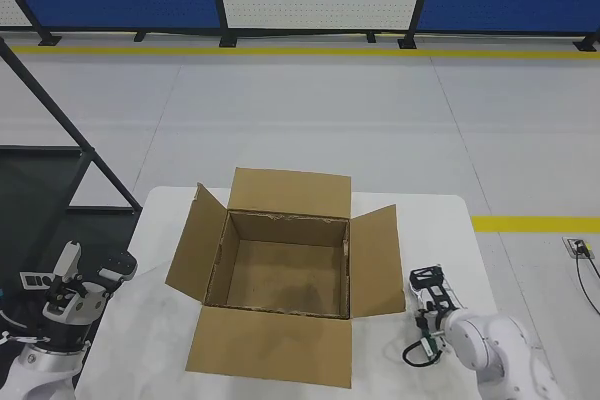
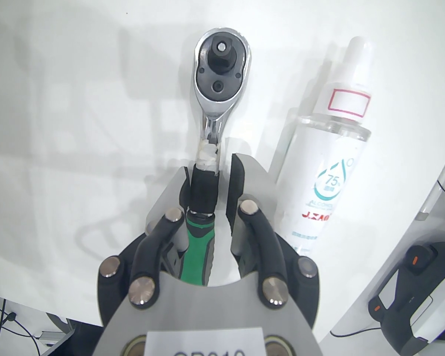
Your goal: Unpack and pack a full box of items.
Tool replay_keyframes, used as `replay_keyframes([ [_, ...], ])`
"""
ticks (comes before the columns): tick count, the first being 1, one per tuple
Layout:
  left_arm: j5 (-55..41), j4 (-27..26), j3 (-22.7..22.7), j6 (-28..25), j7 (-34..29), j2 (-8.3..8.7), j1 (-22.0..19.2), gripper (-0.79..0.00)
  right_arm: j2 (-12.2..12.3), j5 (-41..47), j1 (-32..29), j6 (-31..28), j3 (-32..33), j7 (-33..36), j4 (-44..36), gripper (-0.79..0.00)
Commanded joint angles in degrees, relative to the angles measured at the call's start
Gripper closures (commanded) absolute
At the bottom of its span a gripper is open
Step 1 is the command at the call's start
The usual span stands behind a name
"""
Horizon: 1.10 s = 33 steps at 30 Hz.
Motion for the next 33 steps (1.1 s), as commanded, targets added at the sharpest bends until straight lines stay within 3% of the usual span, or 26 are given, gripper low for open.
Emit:
replay_keyframes([
  [1,0.00,0.00,0.00,0.00,0.00,0.00,0.00,-0.785,-0.04,-0.10,0.28,0.06,-0.25,0.10,0.34,-0.215],
  [12,0.00,0.00,0.00,0.00,0.00,0.00,0.00,-0.785,-0.45,-0.97,2.51,1.38,-2.19,0.99,2.64,-0.154],
  [16,0.00,0.00,0.00,0.00,0.00,0.00,0.00,-0.785,-0.58,-0.97,3.04,1.78,-2.54,1.10,3.23,0.000],
  [24,0.00,0.00,0.00,0.00,0.00,0.00,0.00,-0.785,-0.44,1.09,1.38,3.28,0.25,-1.33,0.62,0.000],
  [33,0.00,0.00,0.00,0.00,0.00,0.00,0.00,-0.785,0.07,8.45,-6.27,4.78,8.67,-9.12,-11.59,0.000],
])
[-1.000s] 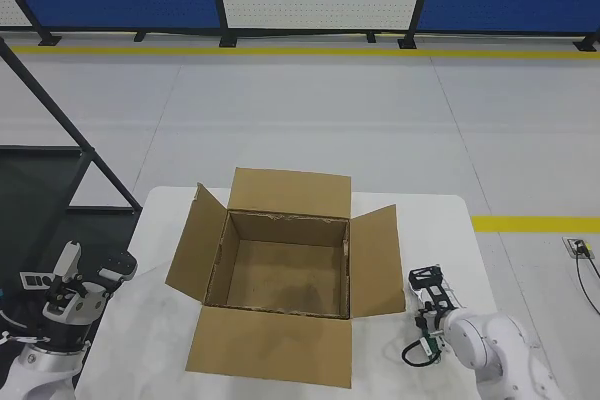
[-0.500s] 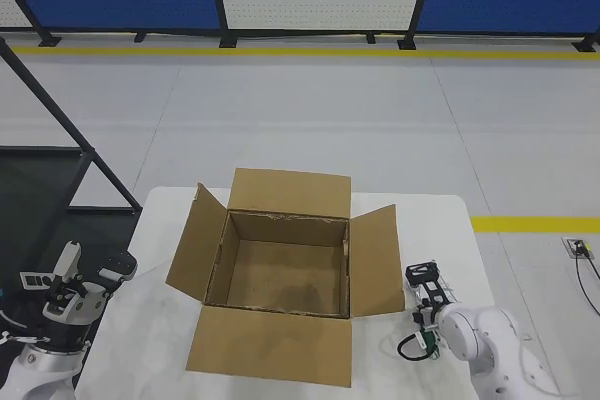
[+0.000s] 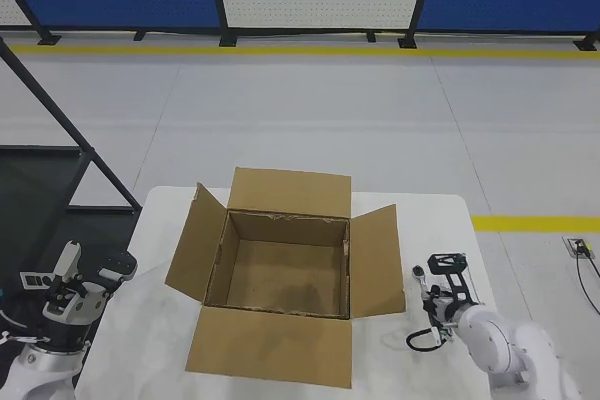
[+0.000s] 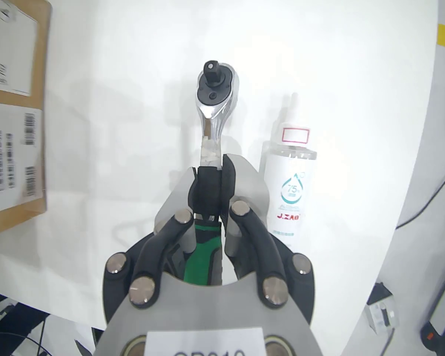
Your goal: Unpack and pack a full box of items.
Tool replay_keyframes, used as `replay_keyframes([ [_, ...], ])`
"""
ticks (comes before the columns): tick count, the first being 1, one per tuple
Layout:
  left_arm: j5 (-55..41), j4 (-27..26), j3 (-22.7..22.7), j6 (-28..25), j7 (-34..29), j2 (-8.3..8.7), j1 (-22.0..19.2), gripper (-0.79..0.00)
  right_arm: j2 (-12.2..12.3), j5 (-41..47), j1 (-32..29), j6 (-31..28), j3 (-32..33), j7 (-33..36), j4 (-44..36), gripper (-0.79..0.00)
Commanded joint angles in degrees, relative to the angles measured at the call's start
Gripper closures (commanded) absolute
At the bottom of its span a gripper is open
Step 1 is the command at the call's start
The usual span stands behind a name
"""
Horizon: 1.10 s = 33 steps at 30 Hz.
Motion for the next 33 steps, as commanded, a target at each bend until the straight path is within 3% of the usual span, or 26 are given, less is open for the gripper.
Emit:
replay_keyframes([
  [1,0.00,0.00,0.00,0.00,0.00,0.00,0.00,-0.785,0.09,2.02,-2.08,0.27,2.26,-1.88,-3.47,0.000],
  [5,0.00,0.00,0.00,0.00,0.00,0.00,0.00,-0.785,0.25,5.05,-5.28,0.06,5.36,-3.49,-9.35,0.000],
  [10,0.00,0.00,0.00,0.00,0.00,0.00,0.00,-0.785,0.56,3.93,-5.73,-1.21,5.29,0.01,-10.86,0.000],
  [16,0.00,0.00,0.00,0.00,0.00,0.00,0.00,-0.785,0.67,2.72,-3.97,-2.98,2.59,2.86,-6.13,0.000],
  [24,0.00,0.00,0.00,0.00,0.00,0.00,0.00,-0.785,0.46,4.40,-3.10,-4.49,0.65,-1.89,2.56,0.000],
  [33,0.00,0.00,0.00,0.00,0.00,0.00,0.00,-0.785,0.67,3.69,-3.26,-6.63,-0.01,-2.56,5.59,0.000],
])
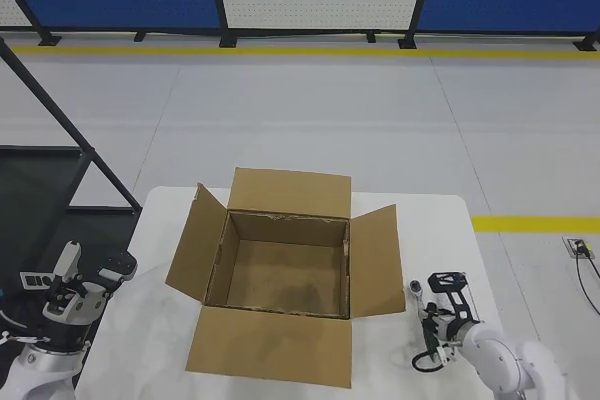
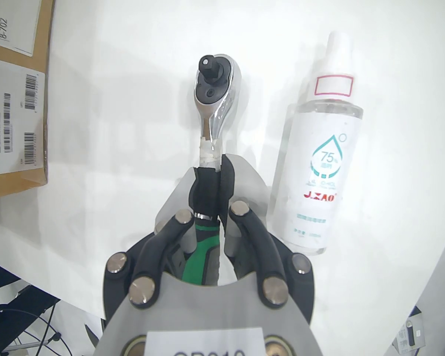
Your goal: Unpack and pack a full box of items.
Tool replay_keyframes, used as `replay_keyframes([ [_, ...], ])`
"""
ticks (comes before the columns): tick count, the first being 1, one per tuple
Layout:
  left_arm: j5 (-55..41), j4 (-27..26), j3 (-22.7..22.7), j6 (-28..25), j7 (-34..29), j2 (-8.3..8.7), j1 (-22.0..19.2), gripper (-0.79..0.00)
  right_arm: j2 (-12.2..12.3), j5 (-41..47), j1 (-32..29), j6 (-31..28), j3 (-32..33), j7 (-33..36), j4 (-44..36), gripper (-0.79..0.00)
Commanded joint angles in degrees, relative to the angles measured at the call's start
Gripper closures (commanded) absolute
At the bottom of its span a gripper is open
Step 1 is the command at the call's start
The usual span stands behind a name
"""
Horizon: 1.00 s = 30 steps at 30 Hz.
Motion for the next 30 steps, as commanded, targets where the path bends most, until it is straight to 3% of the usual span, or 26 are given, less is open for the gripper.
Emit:
replay_keyframes([
  [1,0.00,0.00,0.00,0.00,0.00,0.00,0.00,-0.785,0.03,-0.37,0.22,-0.14,-0.34,0.21,0.34,0.000],
  [6,0.00,0.00,0.00,0.00,0.00,0.00,0.00,-0.785,0.06,-1.27,1.53,-0.34,-1.49,1.79,1.55,-0.009],
  [8,0.00,0.00,0.00,0.00,0.00,0.00,0.00,-0.785,0.06,-1.57,2.38,-0.39,-1.97,2.42,2.25,-0.157],
  [15,0.00,0.00,0.00,0.00,0.00,0.00,0.00,-0.785,0.12,-2.46,4.33,0.01,-2.89,4.50,2.16,-0.271],
  [30,0.00,0.00,0.00,0.00,0.00,0.00,0.00,-0.785,-0.09,-3.17,8.84,1.38,-5.61,7.33,5.39,-0.252],
])
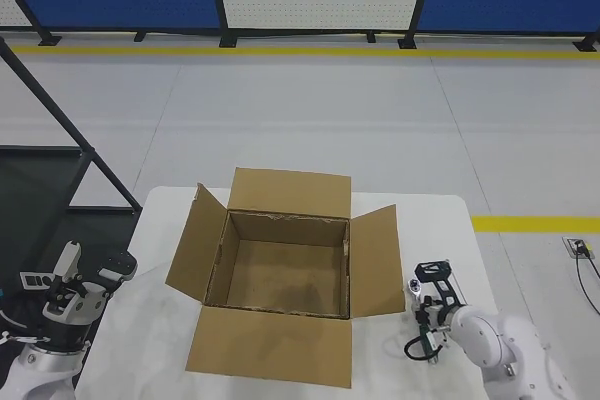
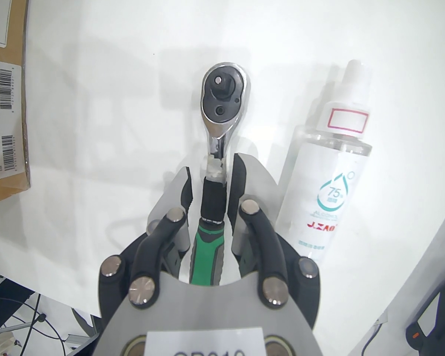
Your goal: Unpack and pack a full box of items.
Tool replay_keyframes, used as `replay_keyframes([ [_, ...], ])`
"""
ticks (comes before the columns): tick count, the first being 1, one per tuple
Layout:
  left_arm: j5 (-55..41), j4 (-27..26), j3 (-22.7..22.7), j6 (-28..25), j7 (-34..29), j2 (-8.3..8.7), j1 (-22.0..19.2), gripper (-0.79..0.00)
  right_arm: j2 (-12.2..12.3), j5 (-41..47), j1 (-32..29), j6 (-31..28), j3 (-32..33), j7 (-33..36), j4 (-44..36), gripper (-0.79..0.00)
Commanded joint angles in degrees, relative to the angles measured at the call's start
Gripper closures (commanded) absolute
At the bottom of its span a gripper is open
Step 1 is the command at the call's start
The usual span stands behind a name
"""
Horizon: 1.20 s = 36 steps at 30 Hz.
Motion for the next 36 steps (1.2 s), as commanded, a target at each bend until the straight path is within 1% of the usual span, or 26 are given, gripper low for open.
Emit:
replay_keyframes([
  [1,0.00,0.00,0.00,0.00,0.00,0.00,0.00,-0.785,-0.03,-0.06,0.47,0.12,-0.32,0.16,0.64,-0.249],
  [17,0.00,0.00,0.00,0.00,0.00,0.00,0.00,-0.785,-0.29,-2.14,3.01,1.83,-3.06,1.91,3.08,-0.197],
  [19,0.00,0.00,0.00,0.00,0.00,0.00,0.00,-0.785,-0.34,-2.17,3.31,2.03,-3.31,2.02,3.37,-0.139],
  [21,0.00,0.00,0.00,0.00,0.00,0.00,0.00,-0.785,-0.36,-2.19,3.54,2.15,-3.44,2.12,3.52,-0.028],
  [22,0.00,0.00,0.00,0.00,0.00,0.00,0.00,-0.785,-0.37,-2.25,3.64,2.22,-3.46,2.12,3.56,0.000],
  [29,0.00,0.00,0.00,0.00,0.00,0.00,0.00,-0.785,-0.21,-1.81,2.89,3.35,-1.86,0.85,1.73,0.000],
  [32,0.00,0.00,0.00,0.00,0.00,0.00,0.00,-0.785,0.02,-0.77,1.25,4.46,0.45,-0.56,-1.58,0.000],
  [36,0.00,0.00,0.00,0.00,0.00,0.00,0.00,-0.785,0.35,3.04,-2.50,5.50,5.35,-3.90,-8.53,0.000],
])
